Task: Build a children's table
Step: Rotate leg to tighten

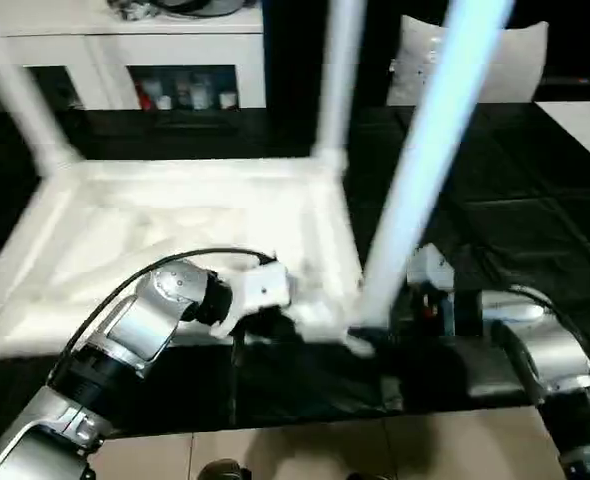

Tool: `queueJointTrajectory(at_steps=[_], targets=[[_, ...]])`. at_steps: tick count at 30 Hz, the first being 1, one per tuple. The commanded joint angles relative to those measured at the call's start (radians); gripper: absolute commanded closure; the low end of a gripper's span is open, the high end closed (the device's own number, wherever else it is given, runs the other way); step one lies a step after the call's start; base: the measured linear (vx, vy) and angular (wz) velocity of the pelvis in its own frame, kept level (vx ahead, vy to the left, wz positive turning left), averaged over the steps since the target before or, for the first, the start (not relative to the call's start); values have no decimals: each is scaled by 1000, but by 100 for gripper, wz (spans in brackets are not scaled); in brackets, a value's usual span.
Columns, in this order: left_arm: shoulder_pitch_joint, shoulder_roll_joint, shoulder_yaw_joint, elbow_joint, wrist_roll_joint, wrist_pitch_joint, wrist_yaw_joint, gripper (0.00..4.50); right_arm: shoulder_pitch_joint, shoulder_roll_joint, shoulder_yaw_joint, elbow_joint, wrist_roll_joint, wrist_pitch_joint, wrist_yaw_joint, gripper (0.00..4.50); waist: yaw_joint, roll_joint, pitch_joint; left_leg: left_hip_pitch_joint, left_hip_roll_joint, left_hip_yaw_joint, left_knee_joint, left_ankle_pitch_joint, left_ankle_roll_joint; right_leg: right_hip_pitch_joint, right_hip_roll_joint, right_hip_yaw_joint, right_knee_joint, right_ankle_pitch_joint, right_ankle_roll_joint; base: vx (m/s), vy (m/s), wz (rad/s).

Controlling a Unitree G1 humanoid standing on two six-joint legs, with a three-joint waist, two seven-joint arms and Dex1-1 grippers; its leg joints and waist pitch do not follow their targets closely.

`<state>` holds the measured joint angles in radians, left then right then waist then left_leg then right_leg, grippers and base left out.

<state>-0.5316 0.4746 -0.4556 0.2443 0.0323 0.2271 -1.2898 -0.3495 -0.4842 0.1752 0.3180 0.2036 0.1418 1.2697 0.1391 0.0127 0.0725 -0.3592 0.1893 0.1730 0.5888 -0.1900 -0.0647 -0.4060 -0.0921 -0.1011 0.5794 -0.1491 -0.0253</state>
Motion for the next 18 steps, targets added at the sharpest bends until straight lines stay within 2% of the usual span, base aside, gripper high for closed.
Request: queueJointTrajectory(at_steps=[1,4,5,6,10,11,14,16,18], targets=[[-28,12,-30,14,2,-37,-45,450,3,-18,19,-30,19,-11,42,7,-7,-7,-67,7,44,-7,-73,-204,68,54,-65,54,-62,-318,-194,0,0,0],[-47,20,-33,56,8,-78,-73,450,5,-31,42,-39,21,-1,77,35,-7,-8,-66,8,44,-10,-74,-215,60,54,-65,54,-66,-366,-173,0,0,0],[-50,21,-32,62,10,-83,-74,450,4,-29,42,-38,20,-1,77,35,-7,-7,-66,7,44,-10,-75,-215,58,54,-66,54,-66,-364,-173,0,0,0],[-51,21,-32,64,11,-85,-75,450,3,-29,42,-37,21,1,78,57,-8,-8,-67,8,45,-10,-75,-216,55,54,-66,54,-65,-363,-174,0,0,0],[-59,18,-30,84,9,-103,-81,450,1,-28,43,-36,20,6,95,92,-8,-8,-68,9,45,-9,-74,-207,57,53,-64,54,-63,-341,-184,0,0,0],[-60,18,-29,86,8,-104,-81,450,0,-28,43,-36,20,6,96,92,-8,-12,-68,8,45,-9,-74,-206,58,53,-64,54,-63,-335,-186,0,0,0],[-63,15,-29,102,6,-117,-82,450,-6,-27,48,-27,26,7,102,114,-6,-12,-68,8,46,-8,-73,-195,61,53,-65,54,-61,-330,-190,0,0,0],[-60,14,-27,105,5,-120,-82,450,-9,-25,51,-24,27,11,107,146,-5,-12,-68,8,46,-8,-73,-190,62,53,-65,54,-60,-327,-191,0,0,0],[-58,14,-26,105,5,-120,-81,450,-10,-23,52,-21,26,11,107,151,-5,-11,-68,8,46,-8,-73,-193,61,53,-66,54,-60,-327,-192,0,0,0]])
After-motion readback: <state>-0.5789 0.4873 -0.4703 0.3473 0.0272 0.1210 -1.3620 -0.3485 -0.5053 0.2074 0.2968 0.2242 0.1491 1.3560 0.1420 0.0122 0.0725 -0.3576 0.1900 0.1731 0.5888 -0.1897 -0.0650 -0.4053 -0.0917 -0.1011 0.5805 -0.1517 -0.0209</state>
